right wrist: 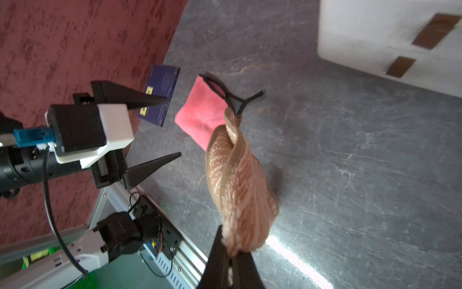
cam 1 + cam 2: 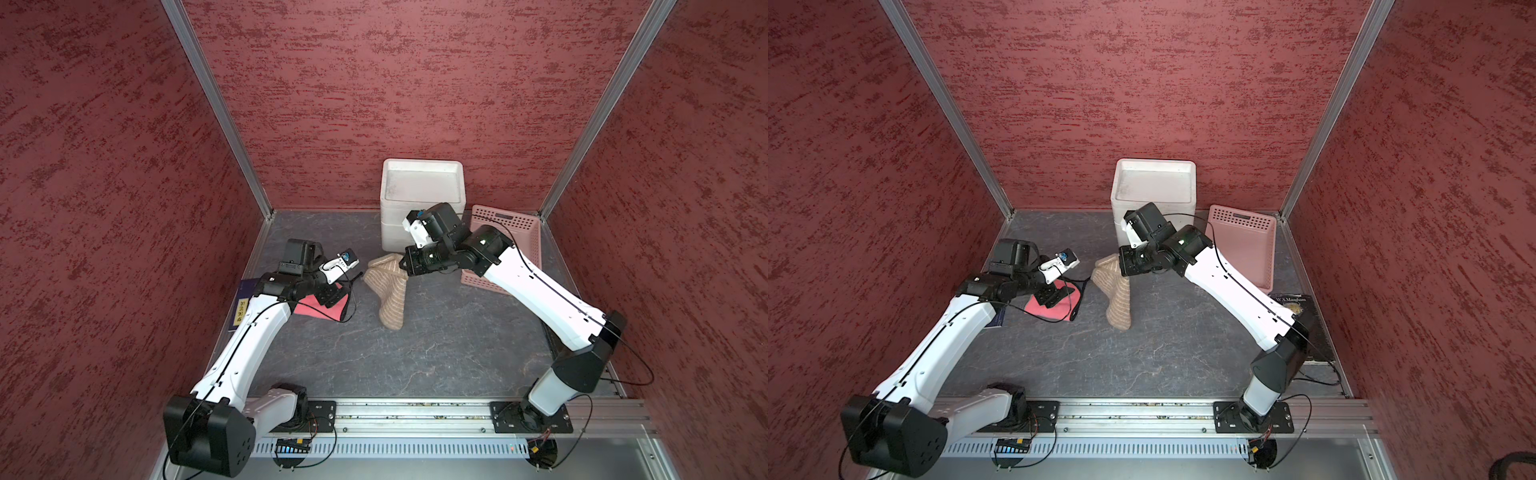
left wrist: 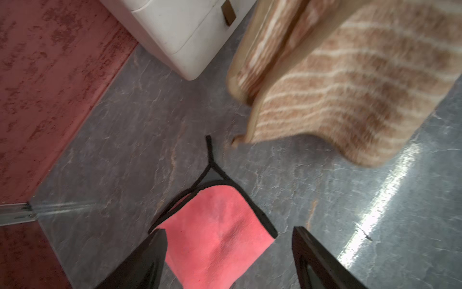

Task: Fold the square dishcloth
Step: Flatten out the cleaning item at the center of the board.

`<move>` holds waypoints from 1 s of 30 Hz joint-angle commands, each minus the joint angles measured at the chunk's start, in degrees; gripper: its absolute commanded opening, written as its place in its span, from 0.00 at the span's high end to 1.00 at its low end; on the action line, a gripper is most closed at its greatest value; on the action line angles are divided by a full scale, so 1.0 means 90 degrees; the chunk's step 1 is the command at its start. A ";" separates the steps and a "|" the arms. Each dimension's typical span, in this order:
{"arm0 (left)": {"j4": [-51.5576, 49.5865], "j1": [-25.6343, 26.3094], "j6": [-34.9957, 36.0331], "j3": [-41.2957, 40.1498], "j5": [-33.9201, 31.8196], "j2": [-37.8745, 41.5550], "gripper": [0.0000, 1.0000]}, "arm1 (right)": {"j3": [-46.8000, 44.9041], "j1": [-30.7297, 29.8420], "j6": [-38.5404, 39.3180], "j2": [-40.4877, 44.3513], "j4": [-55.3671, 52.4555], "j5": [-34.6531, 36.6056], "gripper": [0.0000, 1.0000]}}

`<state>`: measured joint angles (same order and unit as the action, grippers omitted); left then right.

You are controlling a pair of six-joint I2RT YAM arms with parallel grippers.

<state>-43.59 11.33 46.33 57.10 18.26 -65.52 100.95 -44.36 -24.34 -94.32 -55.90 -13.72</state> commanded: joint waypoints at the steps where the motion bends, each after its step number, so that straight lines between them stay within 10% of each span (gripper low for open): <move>1: -0.0048 0.0357 -0.0320 -0.0509 0.0465 -0.0025 0.20 | -0.1282 -0.0061 0.0288 0.0610 0.0291 -0.0362 1.00; 12: 0.1143 0.1677 -0.0565 -0.1059 -0.0055 -0.0868 0.36 | -0.4917 -0.0175 -0.0286 0.2084 0.1518 -0.1089 1.00; 30: 0.1113 0.2834 -0.0829 0.0209 -0.0619 -0.3482 0.35 | -0.5764 -0.0262 -0.1131 0.2324 0.1594 0.0078 1.00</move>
<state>-32.47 36.45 40.07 56.69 11.70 -94.96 50.09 -46.35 -32.84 -74.04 -44.01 -14.98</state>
